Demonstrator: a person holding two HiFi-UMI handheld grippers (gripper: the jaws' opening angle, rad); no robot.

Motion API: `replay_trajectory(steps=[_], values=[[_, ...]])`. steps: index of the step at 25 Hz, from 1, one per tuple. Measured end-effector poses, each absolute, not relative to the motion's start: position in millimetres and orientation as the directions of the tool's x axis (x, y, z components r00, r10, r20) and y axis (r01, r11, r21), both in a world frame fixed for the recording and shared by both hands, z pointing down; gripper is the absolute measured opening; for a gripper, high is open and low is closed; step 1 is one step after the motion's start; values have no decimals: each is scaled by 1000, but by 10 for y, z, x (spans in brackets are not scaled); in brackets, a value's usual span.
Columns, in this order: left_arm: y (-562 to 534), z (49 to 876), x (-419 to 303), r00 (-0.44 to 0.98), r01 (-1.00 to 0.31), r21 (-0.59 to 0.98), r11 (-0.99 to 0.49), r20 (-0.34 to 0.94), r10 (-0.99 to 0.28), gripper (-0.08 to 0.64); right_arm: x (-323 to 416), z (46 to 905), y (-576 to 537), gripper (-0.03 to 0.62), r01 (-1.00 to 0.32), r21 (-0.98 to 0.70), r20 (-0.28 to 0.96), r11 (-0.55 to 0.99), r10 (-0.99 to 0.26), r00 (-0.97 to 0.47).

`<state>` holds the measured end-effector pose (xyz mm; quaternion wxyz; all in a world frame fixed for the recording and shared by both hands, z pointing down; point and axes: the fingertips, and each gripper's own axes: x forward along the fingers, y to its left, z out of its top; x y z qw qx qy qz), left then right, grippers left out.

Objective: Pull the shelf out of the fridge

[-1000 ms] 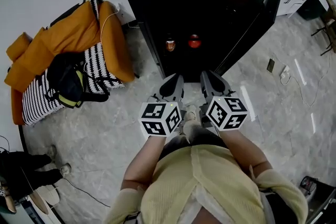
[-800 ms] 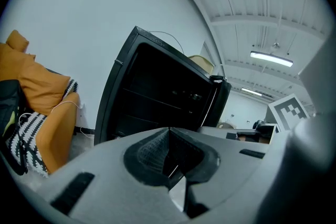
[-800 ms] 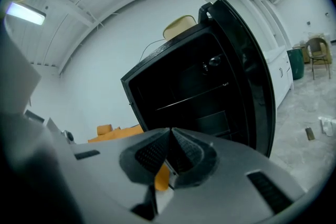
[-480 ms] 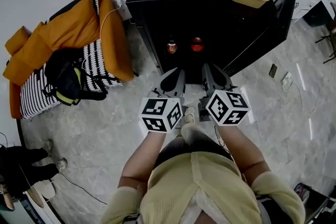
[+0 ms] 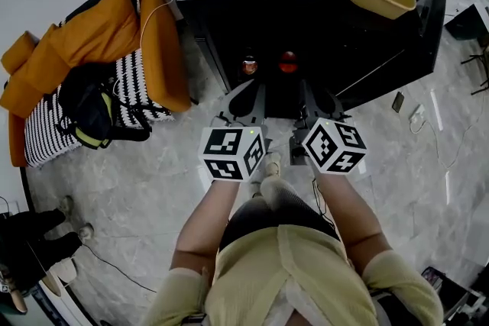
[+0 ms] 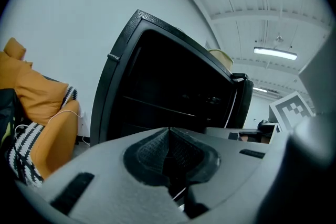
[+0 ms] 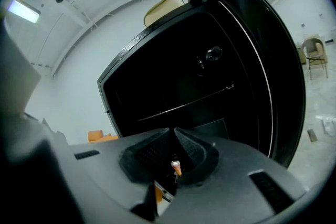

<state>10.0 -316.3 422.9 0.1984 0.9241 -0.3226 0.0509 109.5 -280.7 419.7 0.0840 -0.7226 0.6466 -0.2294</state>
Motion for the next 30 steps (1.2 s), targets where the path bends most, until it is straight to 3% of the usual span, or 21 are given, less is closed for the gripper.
replay_trajectory(steps=[13, 16, 25, 30], values=[[-3490, 4289, 206, 769, -637, 306, -707, 202, -606, 26, 1329, 4124, -3221, 37, -871, -461, 172, -171, -980, 101], [-3534, 4298, 219, 771, -635, 297, -713, 199, -604, 26, 1347, 4113, -3295, 105, -853, -493, 160, -169, -982, 102], [-3621, 4376, 176, 753, -658, 300, -691, 216, -622, 26, 1451, 4070, -3470, 186, -759, -628, 114, -174, -985, 131], [-3645, 4381, 147, 744, -667, 296, -683, 216, -632, 26, 1524, 4061, -3531, 192, -726, -659, 97, -197, -979, 178]])
